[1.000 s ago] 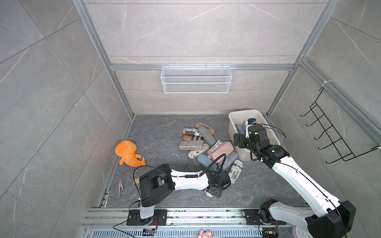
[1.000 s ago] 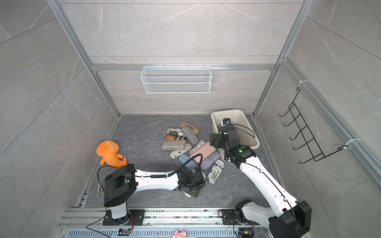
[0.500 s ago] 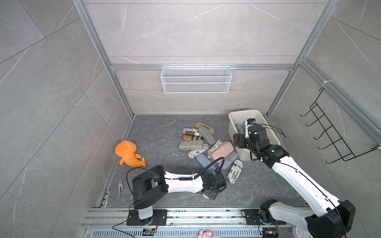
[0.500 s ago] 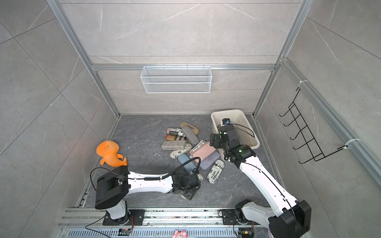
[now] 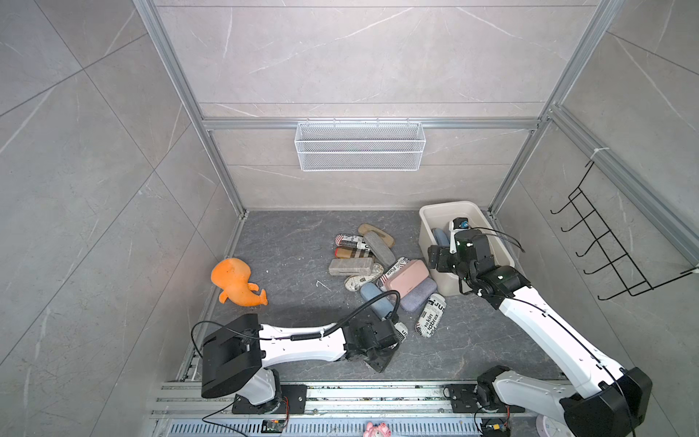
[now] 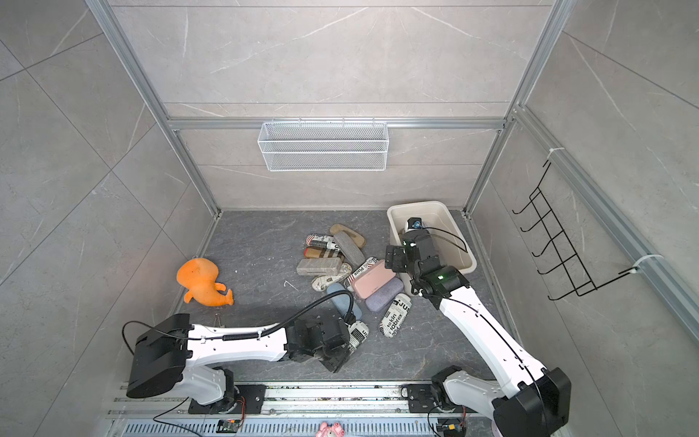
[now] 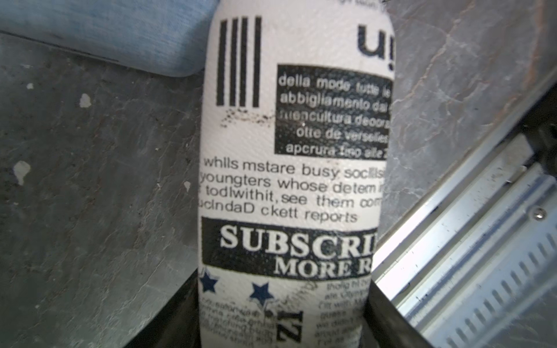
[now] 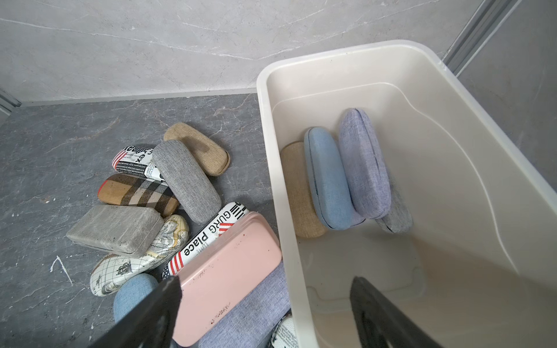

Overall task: Put the glasses cases into the storage boxes
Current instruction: Pick up the glasses case at the center of the board, then place the glasses case in the storage box.

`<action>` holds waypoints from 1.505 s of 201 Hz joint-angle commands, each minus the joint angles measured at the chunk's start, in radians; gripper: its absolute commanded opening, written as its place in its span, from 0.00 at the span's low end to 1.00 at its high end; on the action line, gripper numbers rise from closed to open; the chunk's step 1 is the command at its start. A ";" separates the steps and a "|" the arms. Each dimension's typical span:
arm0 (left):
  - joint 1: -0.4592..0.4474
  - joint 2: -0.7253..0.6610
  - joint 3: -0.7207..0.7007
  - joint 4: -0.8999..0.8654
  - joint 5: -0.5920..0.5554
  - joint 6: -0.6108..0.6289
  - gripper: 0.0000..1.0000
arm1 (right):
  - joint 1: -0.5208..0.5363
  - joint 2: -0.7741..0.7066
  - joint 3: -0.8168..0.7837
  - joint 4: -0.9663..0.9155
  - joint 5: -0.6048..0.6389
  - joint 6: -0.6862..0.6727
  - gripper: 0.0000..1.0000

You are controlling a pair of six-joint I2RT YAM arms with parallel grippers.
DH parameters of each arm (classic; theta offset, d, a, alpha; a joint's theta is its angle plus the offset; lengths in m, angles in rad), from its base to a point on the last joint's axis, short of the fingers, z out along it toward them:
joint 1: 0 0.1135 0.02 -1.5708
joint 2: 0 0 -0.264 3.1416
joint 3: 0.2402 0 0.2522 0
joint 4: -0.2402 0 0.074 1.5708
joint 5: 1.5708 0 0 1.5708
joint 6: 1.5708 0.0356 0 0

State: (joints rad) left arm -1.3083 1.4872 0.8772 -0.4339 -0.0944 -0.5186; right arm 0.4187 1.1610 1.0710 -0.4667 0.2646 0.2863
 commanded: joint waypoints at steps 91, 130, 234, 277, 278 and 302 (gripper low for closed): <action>0.094 -0.349 -0.151 0.316 -0.561 0.020 0.61 | 0.007 -0.050 -0.007 0.057 -0.283 0.095 0.85; 0.285 -0.478 -0.275 0.626 -0.384 -0.028 0.60 | 0.019 -0.045 -0.005 0.149 -0.561 0.168 0.83; 0.399 -0.445 -0.223 0.696 -0.139 -0.025 0.60 | 0.234 0.108 0.035 0.332 -0.647 0.228 0.70; 0.403 -0.426 -0.211 0.703 -0.122 -0.026 0.60 | 0.295 0.185 0.084 0.354 -0.643 0.217 0.61; 0.403 -0.426 -0.210 0.702 -0.121 -0.026 0.60 | 0.296 0.187 0.084 0.356 -0.643 0.217 0.60; 0.406 -0.421 -0.208 0.711 -0.114 -0.028 0.60 | 0.312 0.214 0.093 0.368 -0.624 0.234 0.55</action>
State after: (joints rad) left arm -0.9131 1.0668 0.6243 0.1921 -0.2260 -0.5396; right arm 0.7151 1.3506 1.1290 -0.1406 -0.3710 0.5056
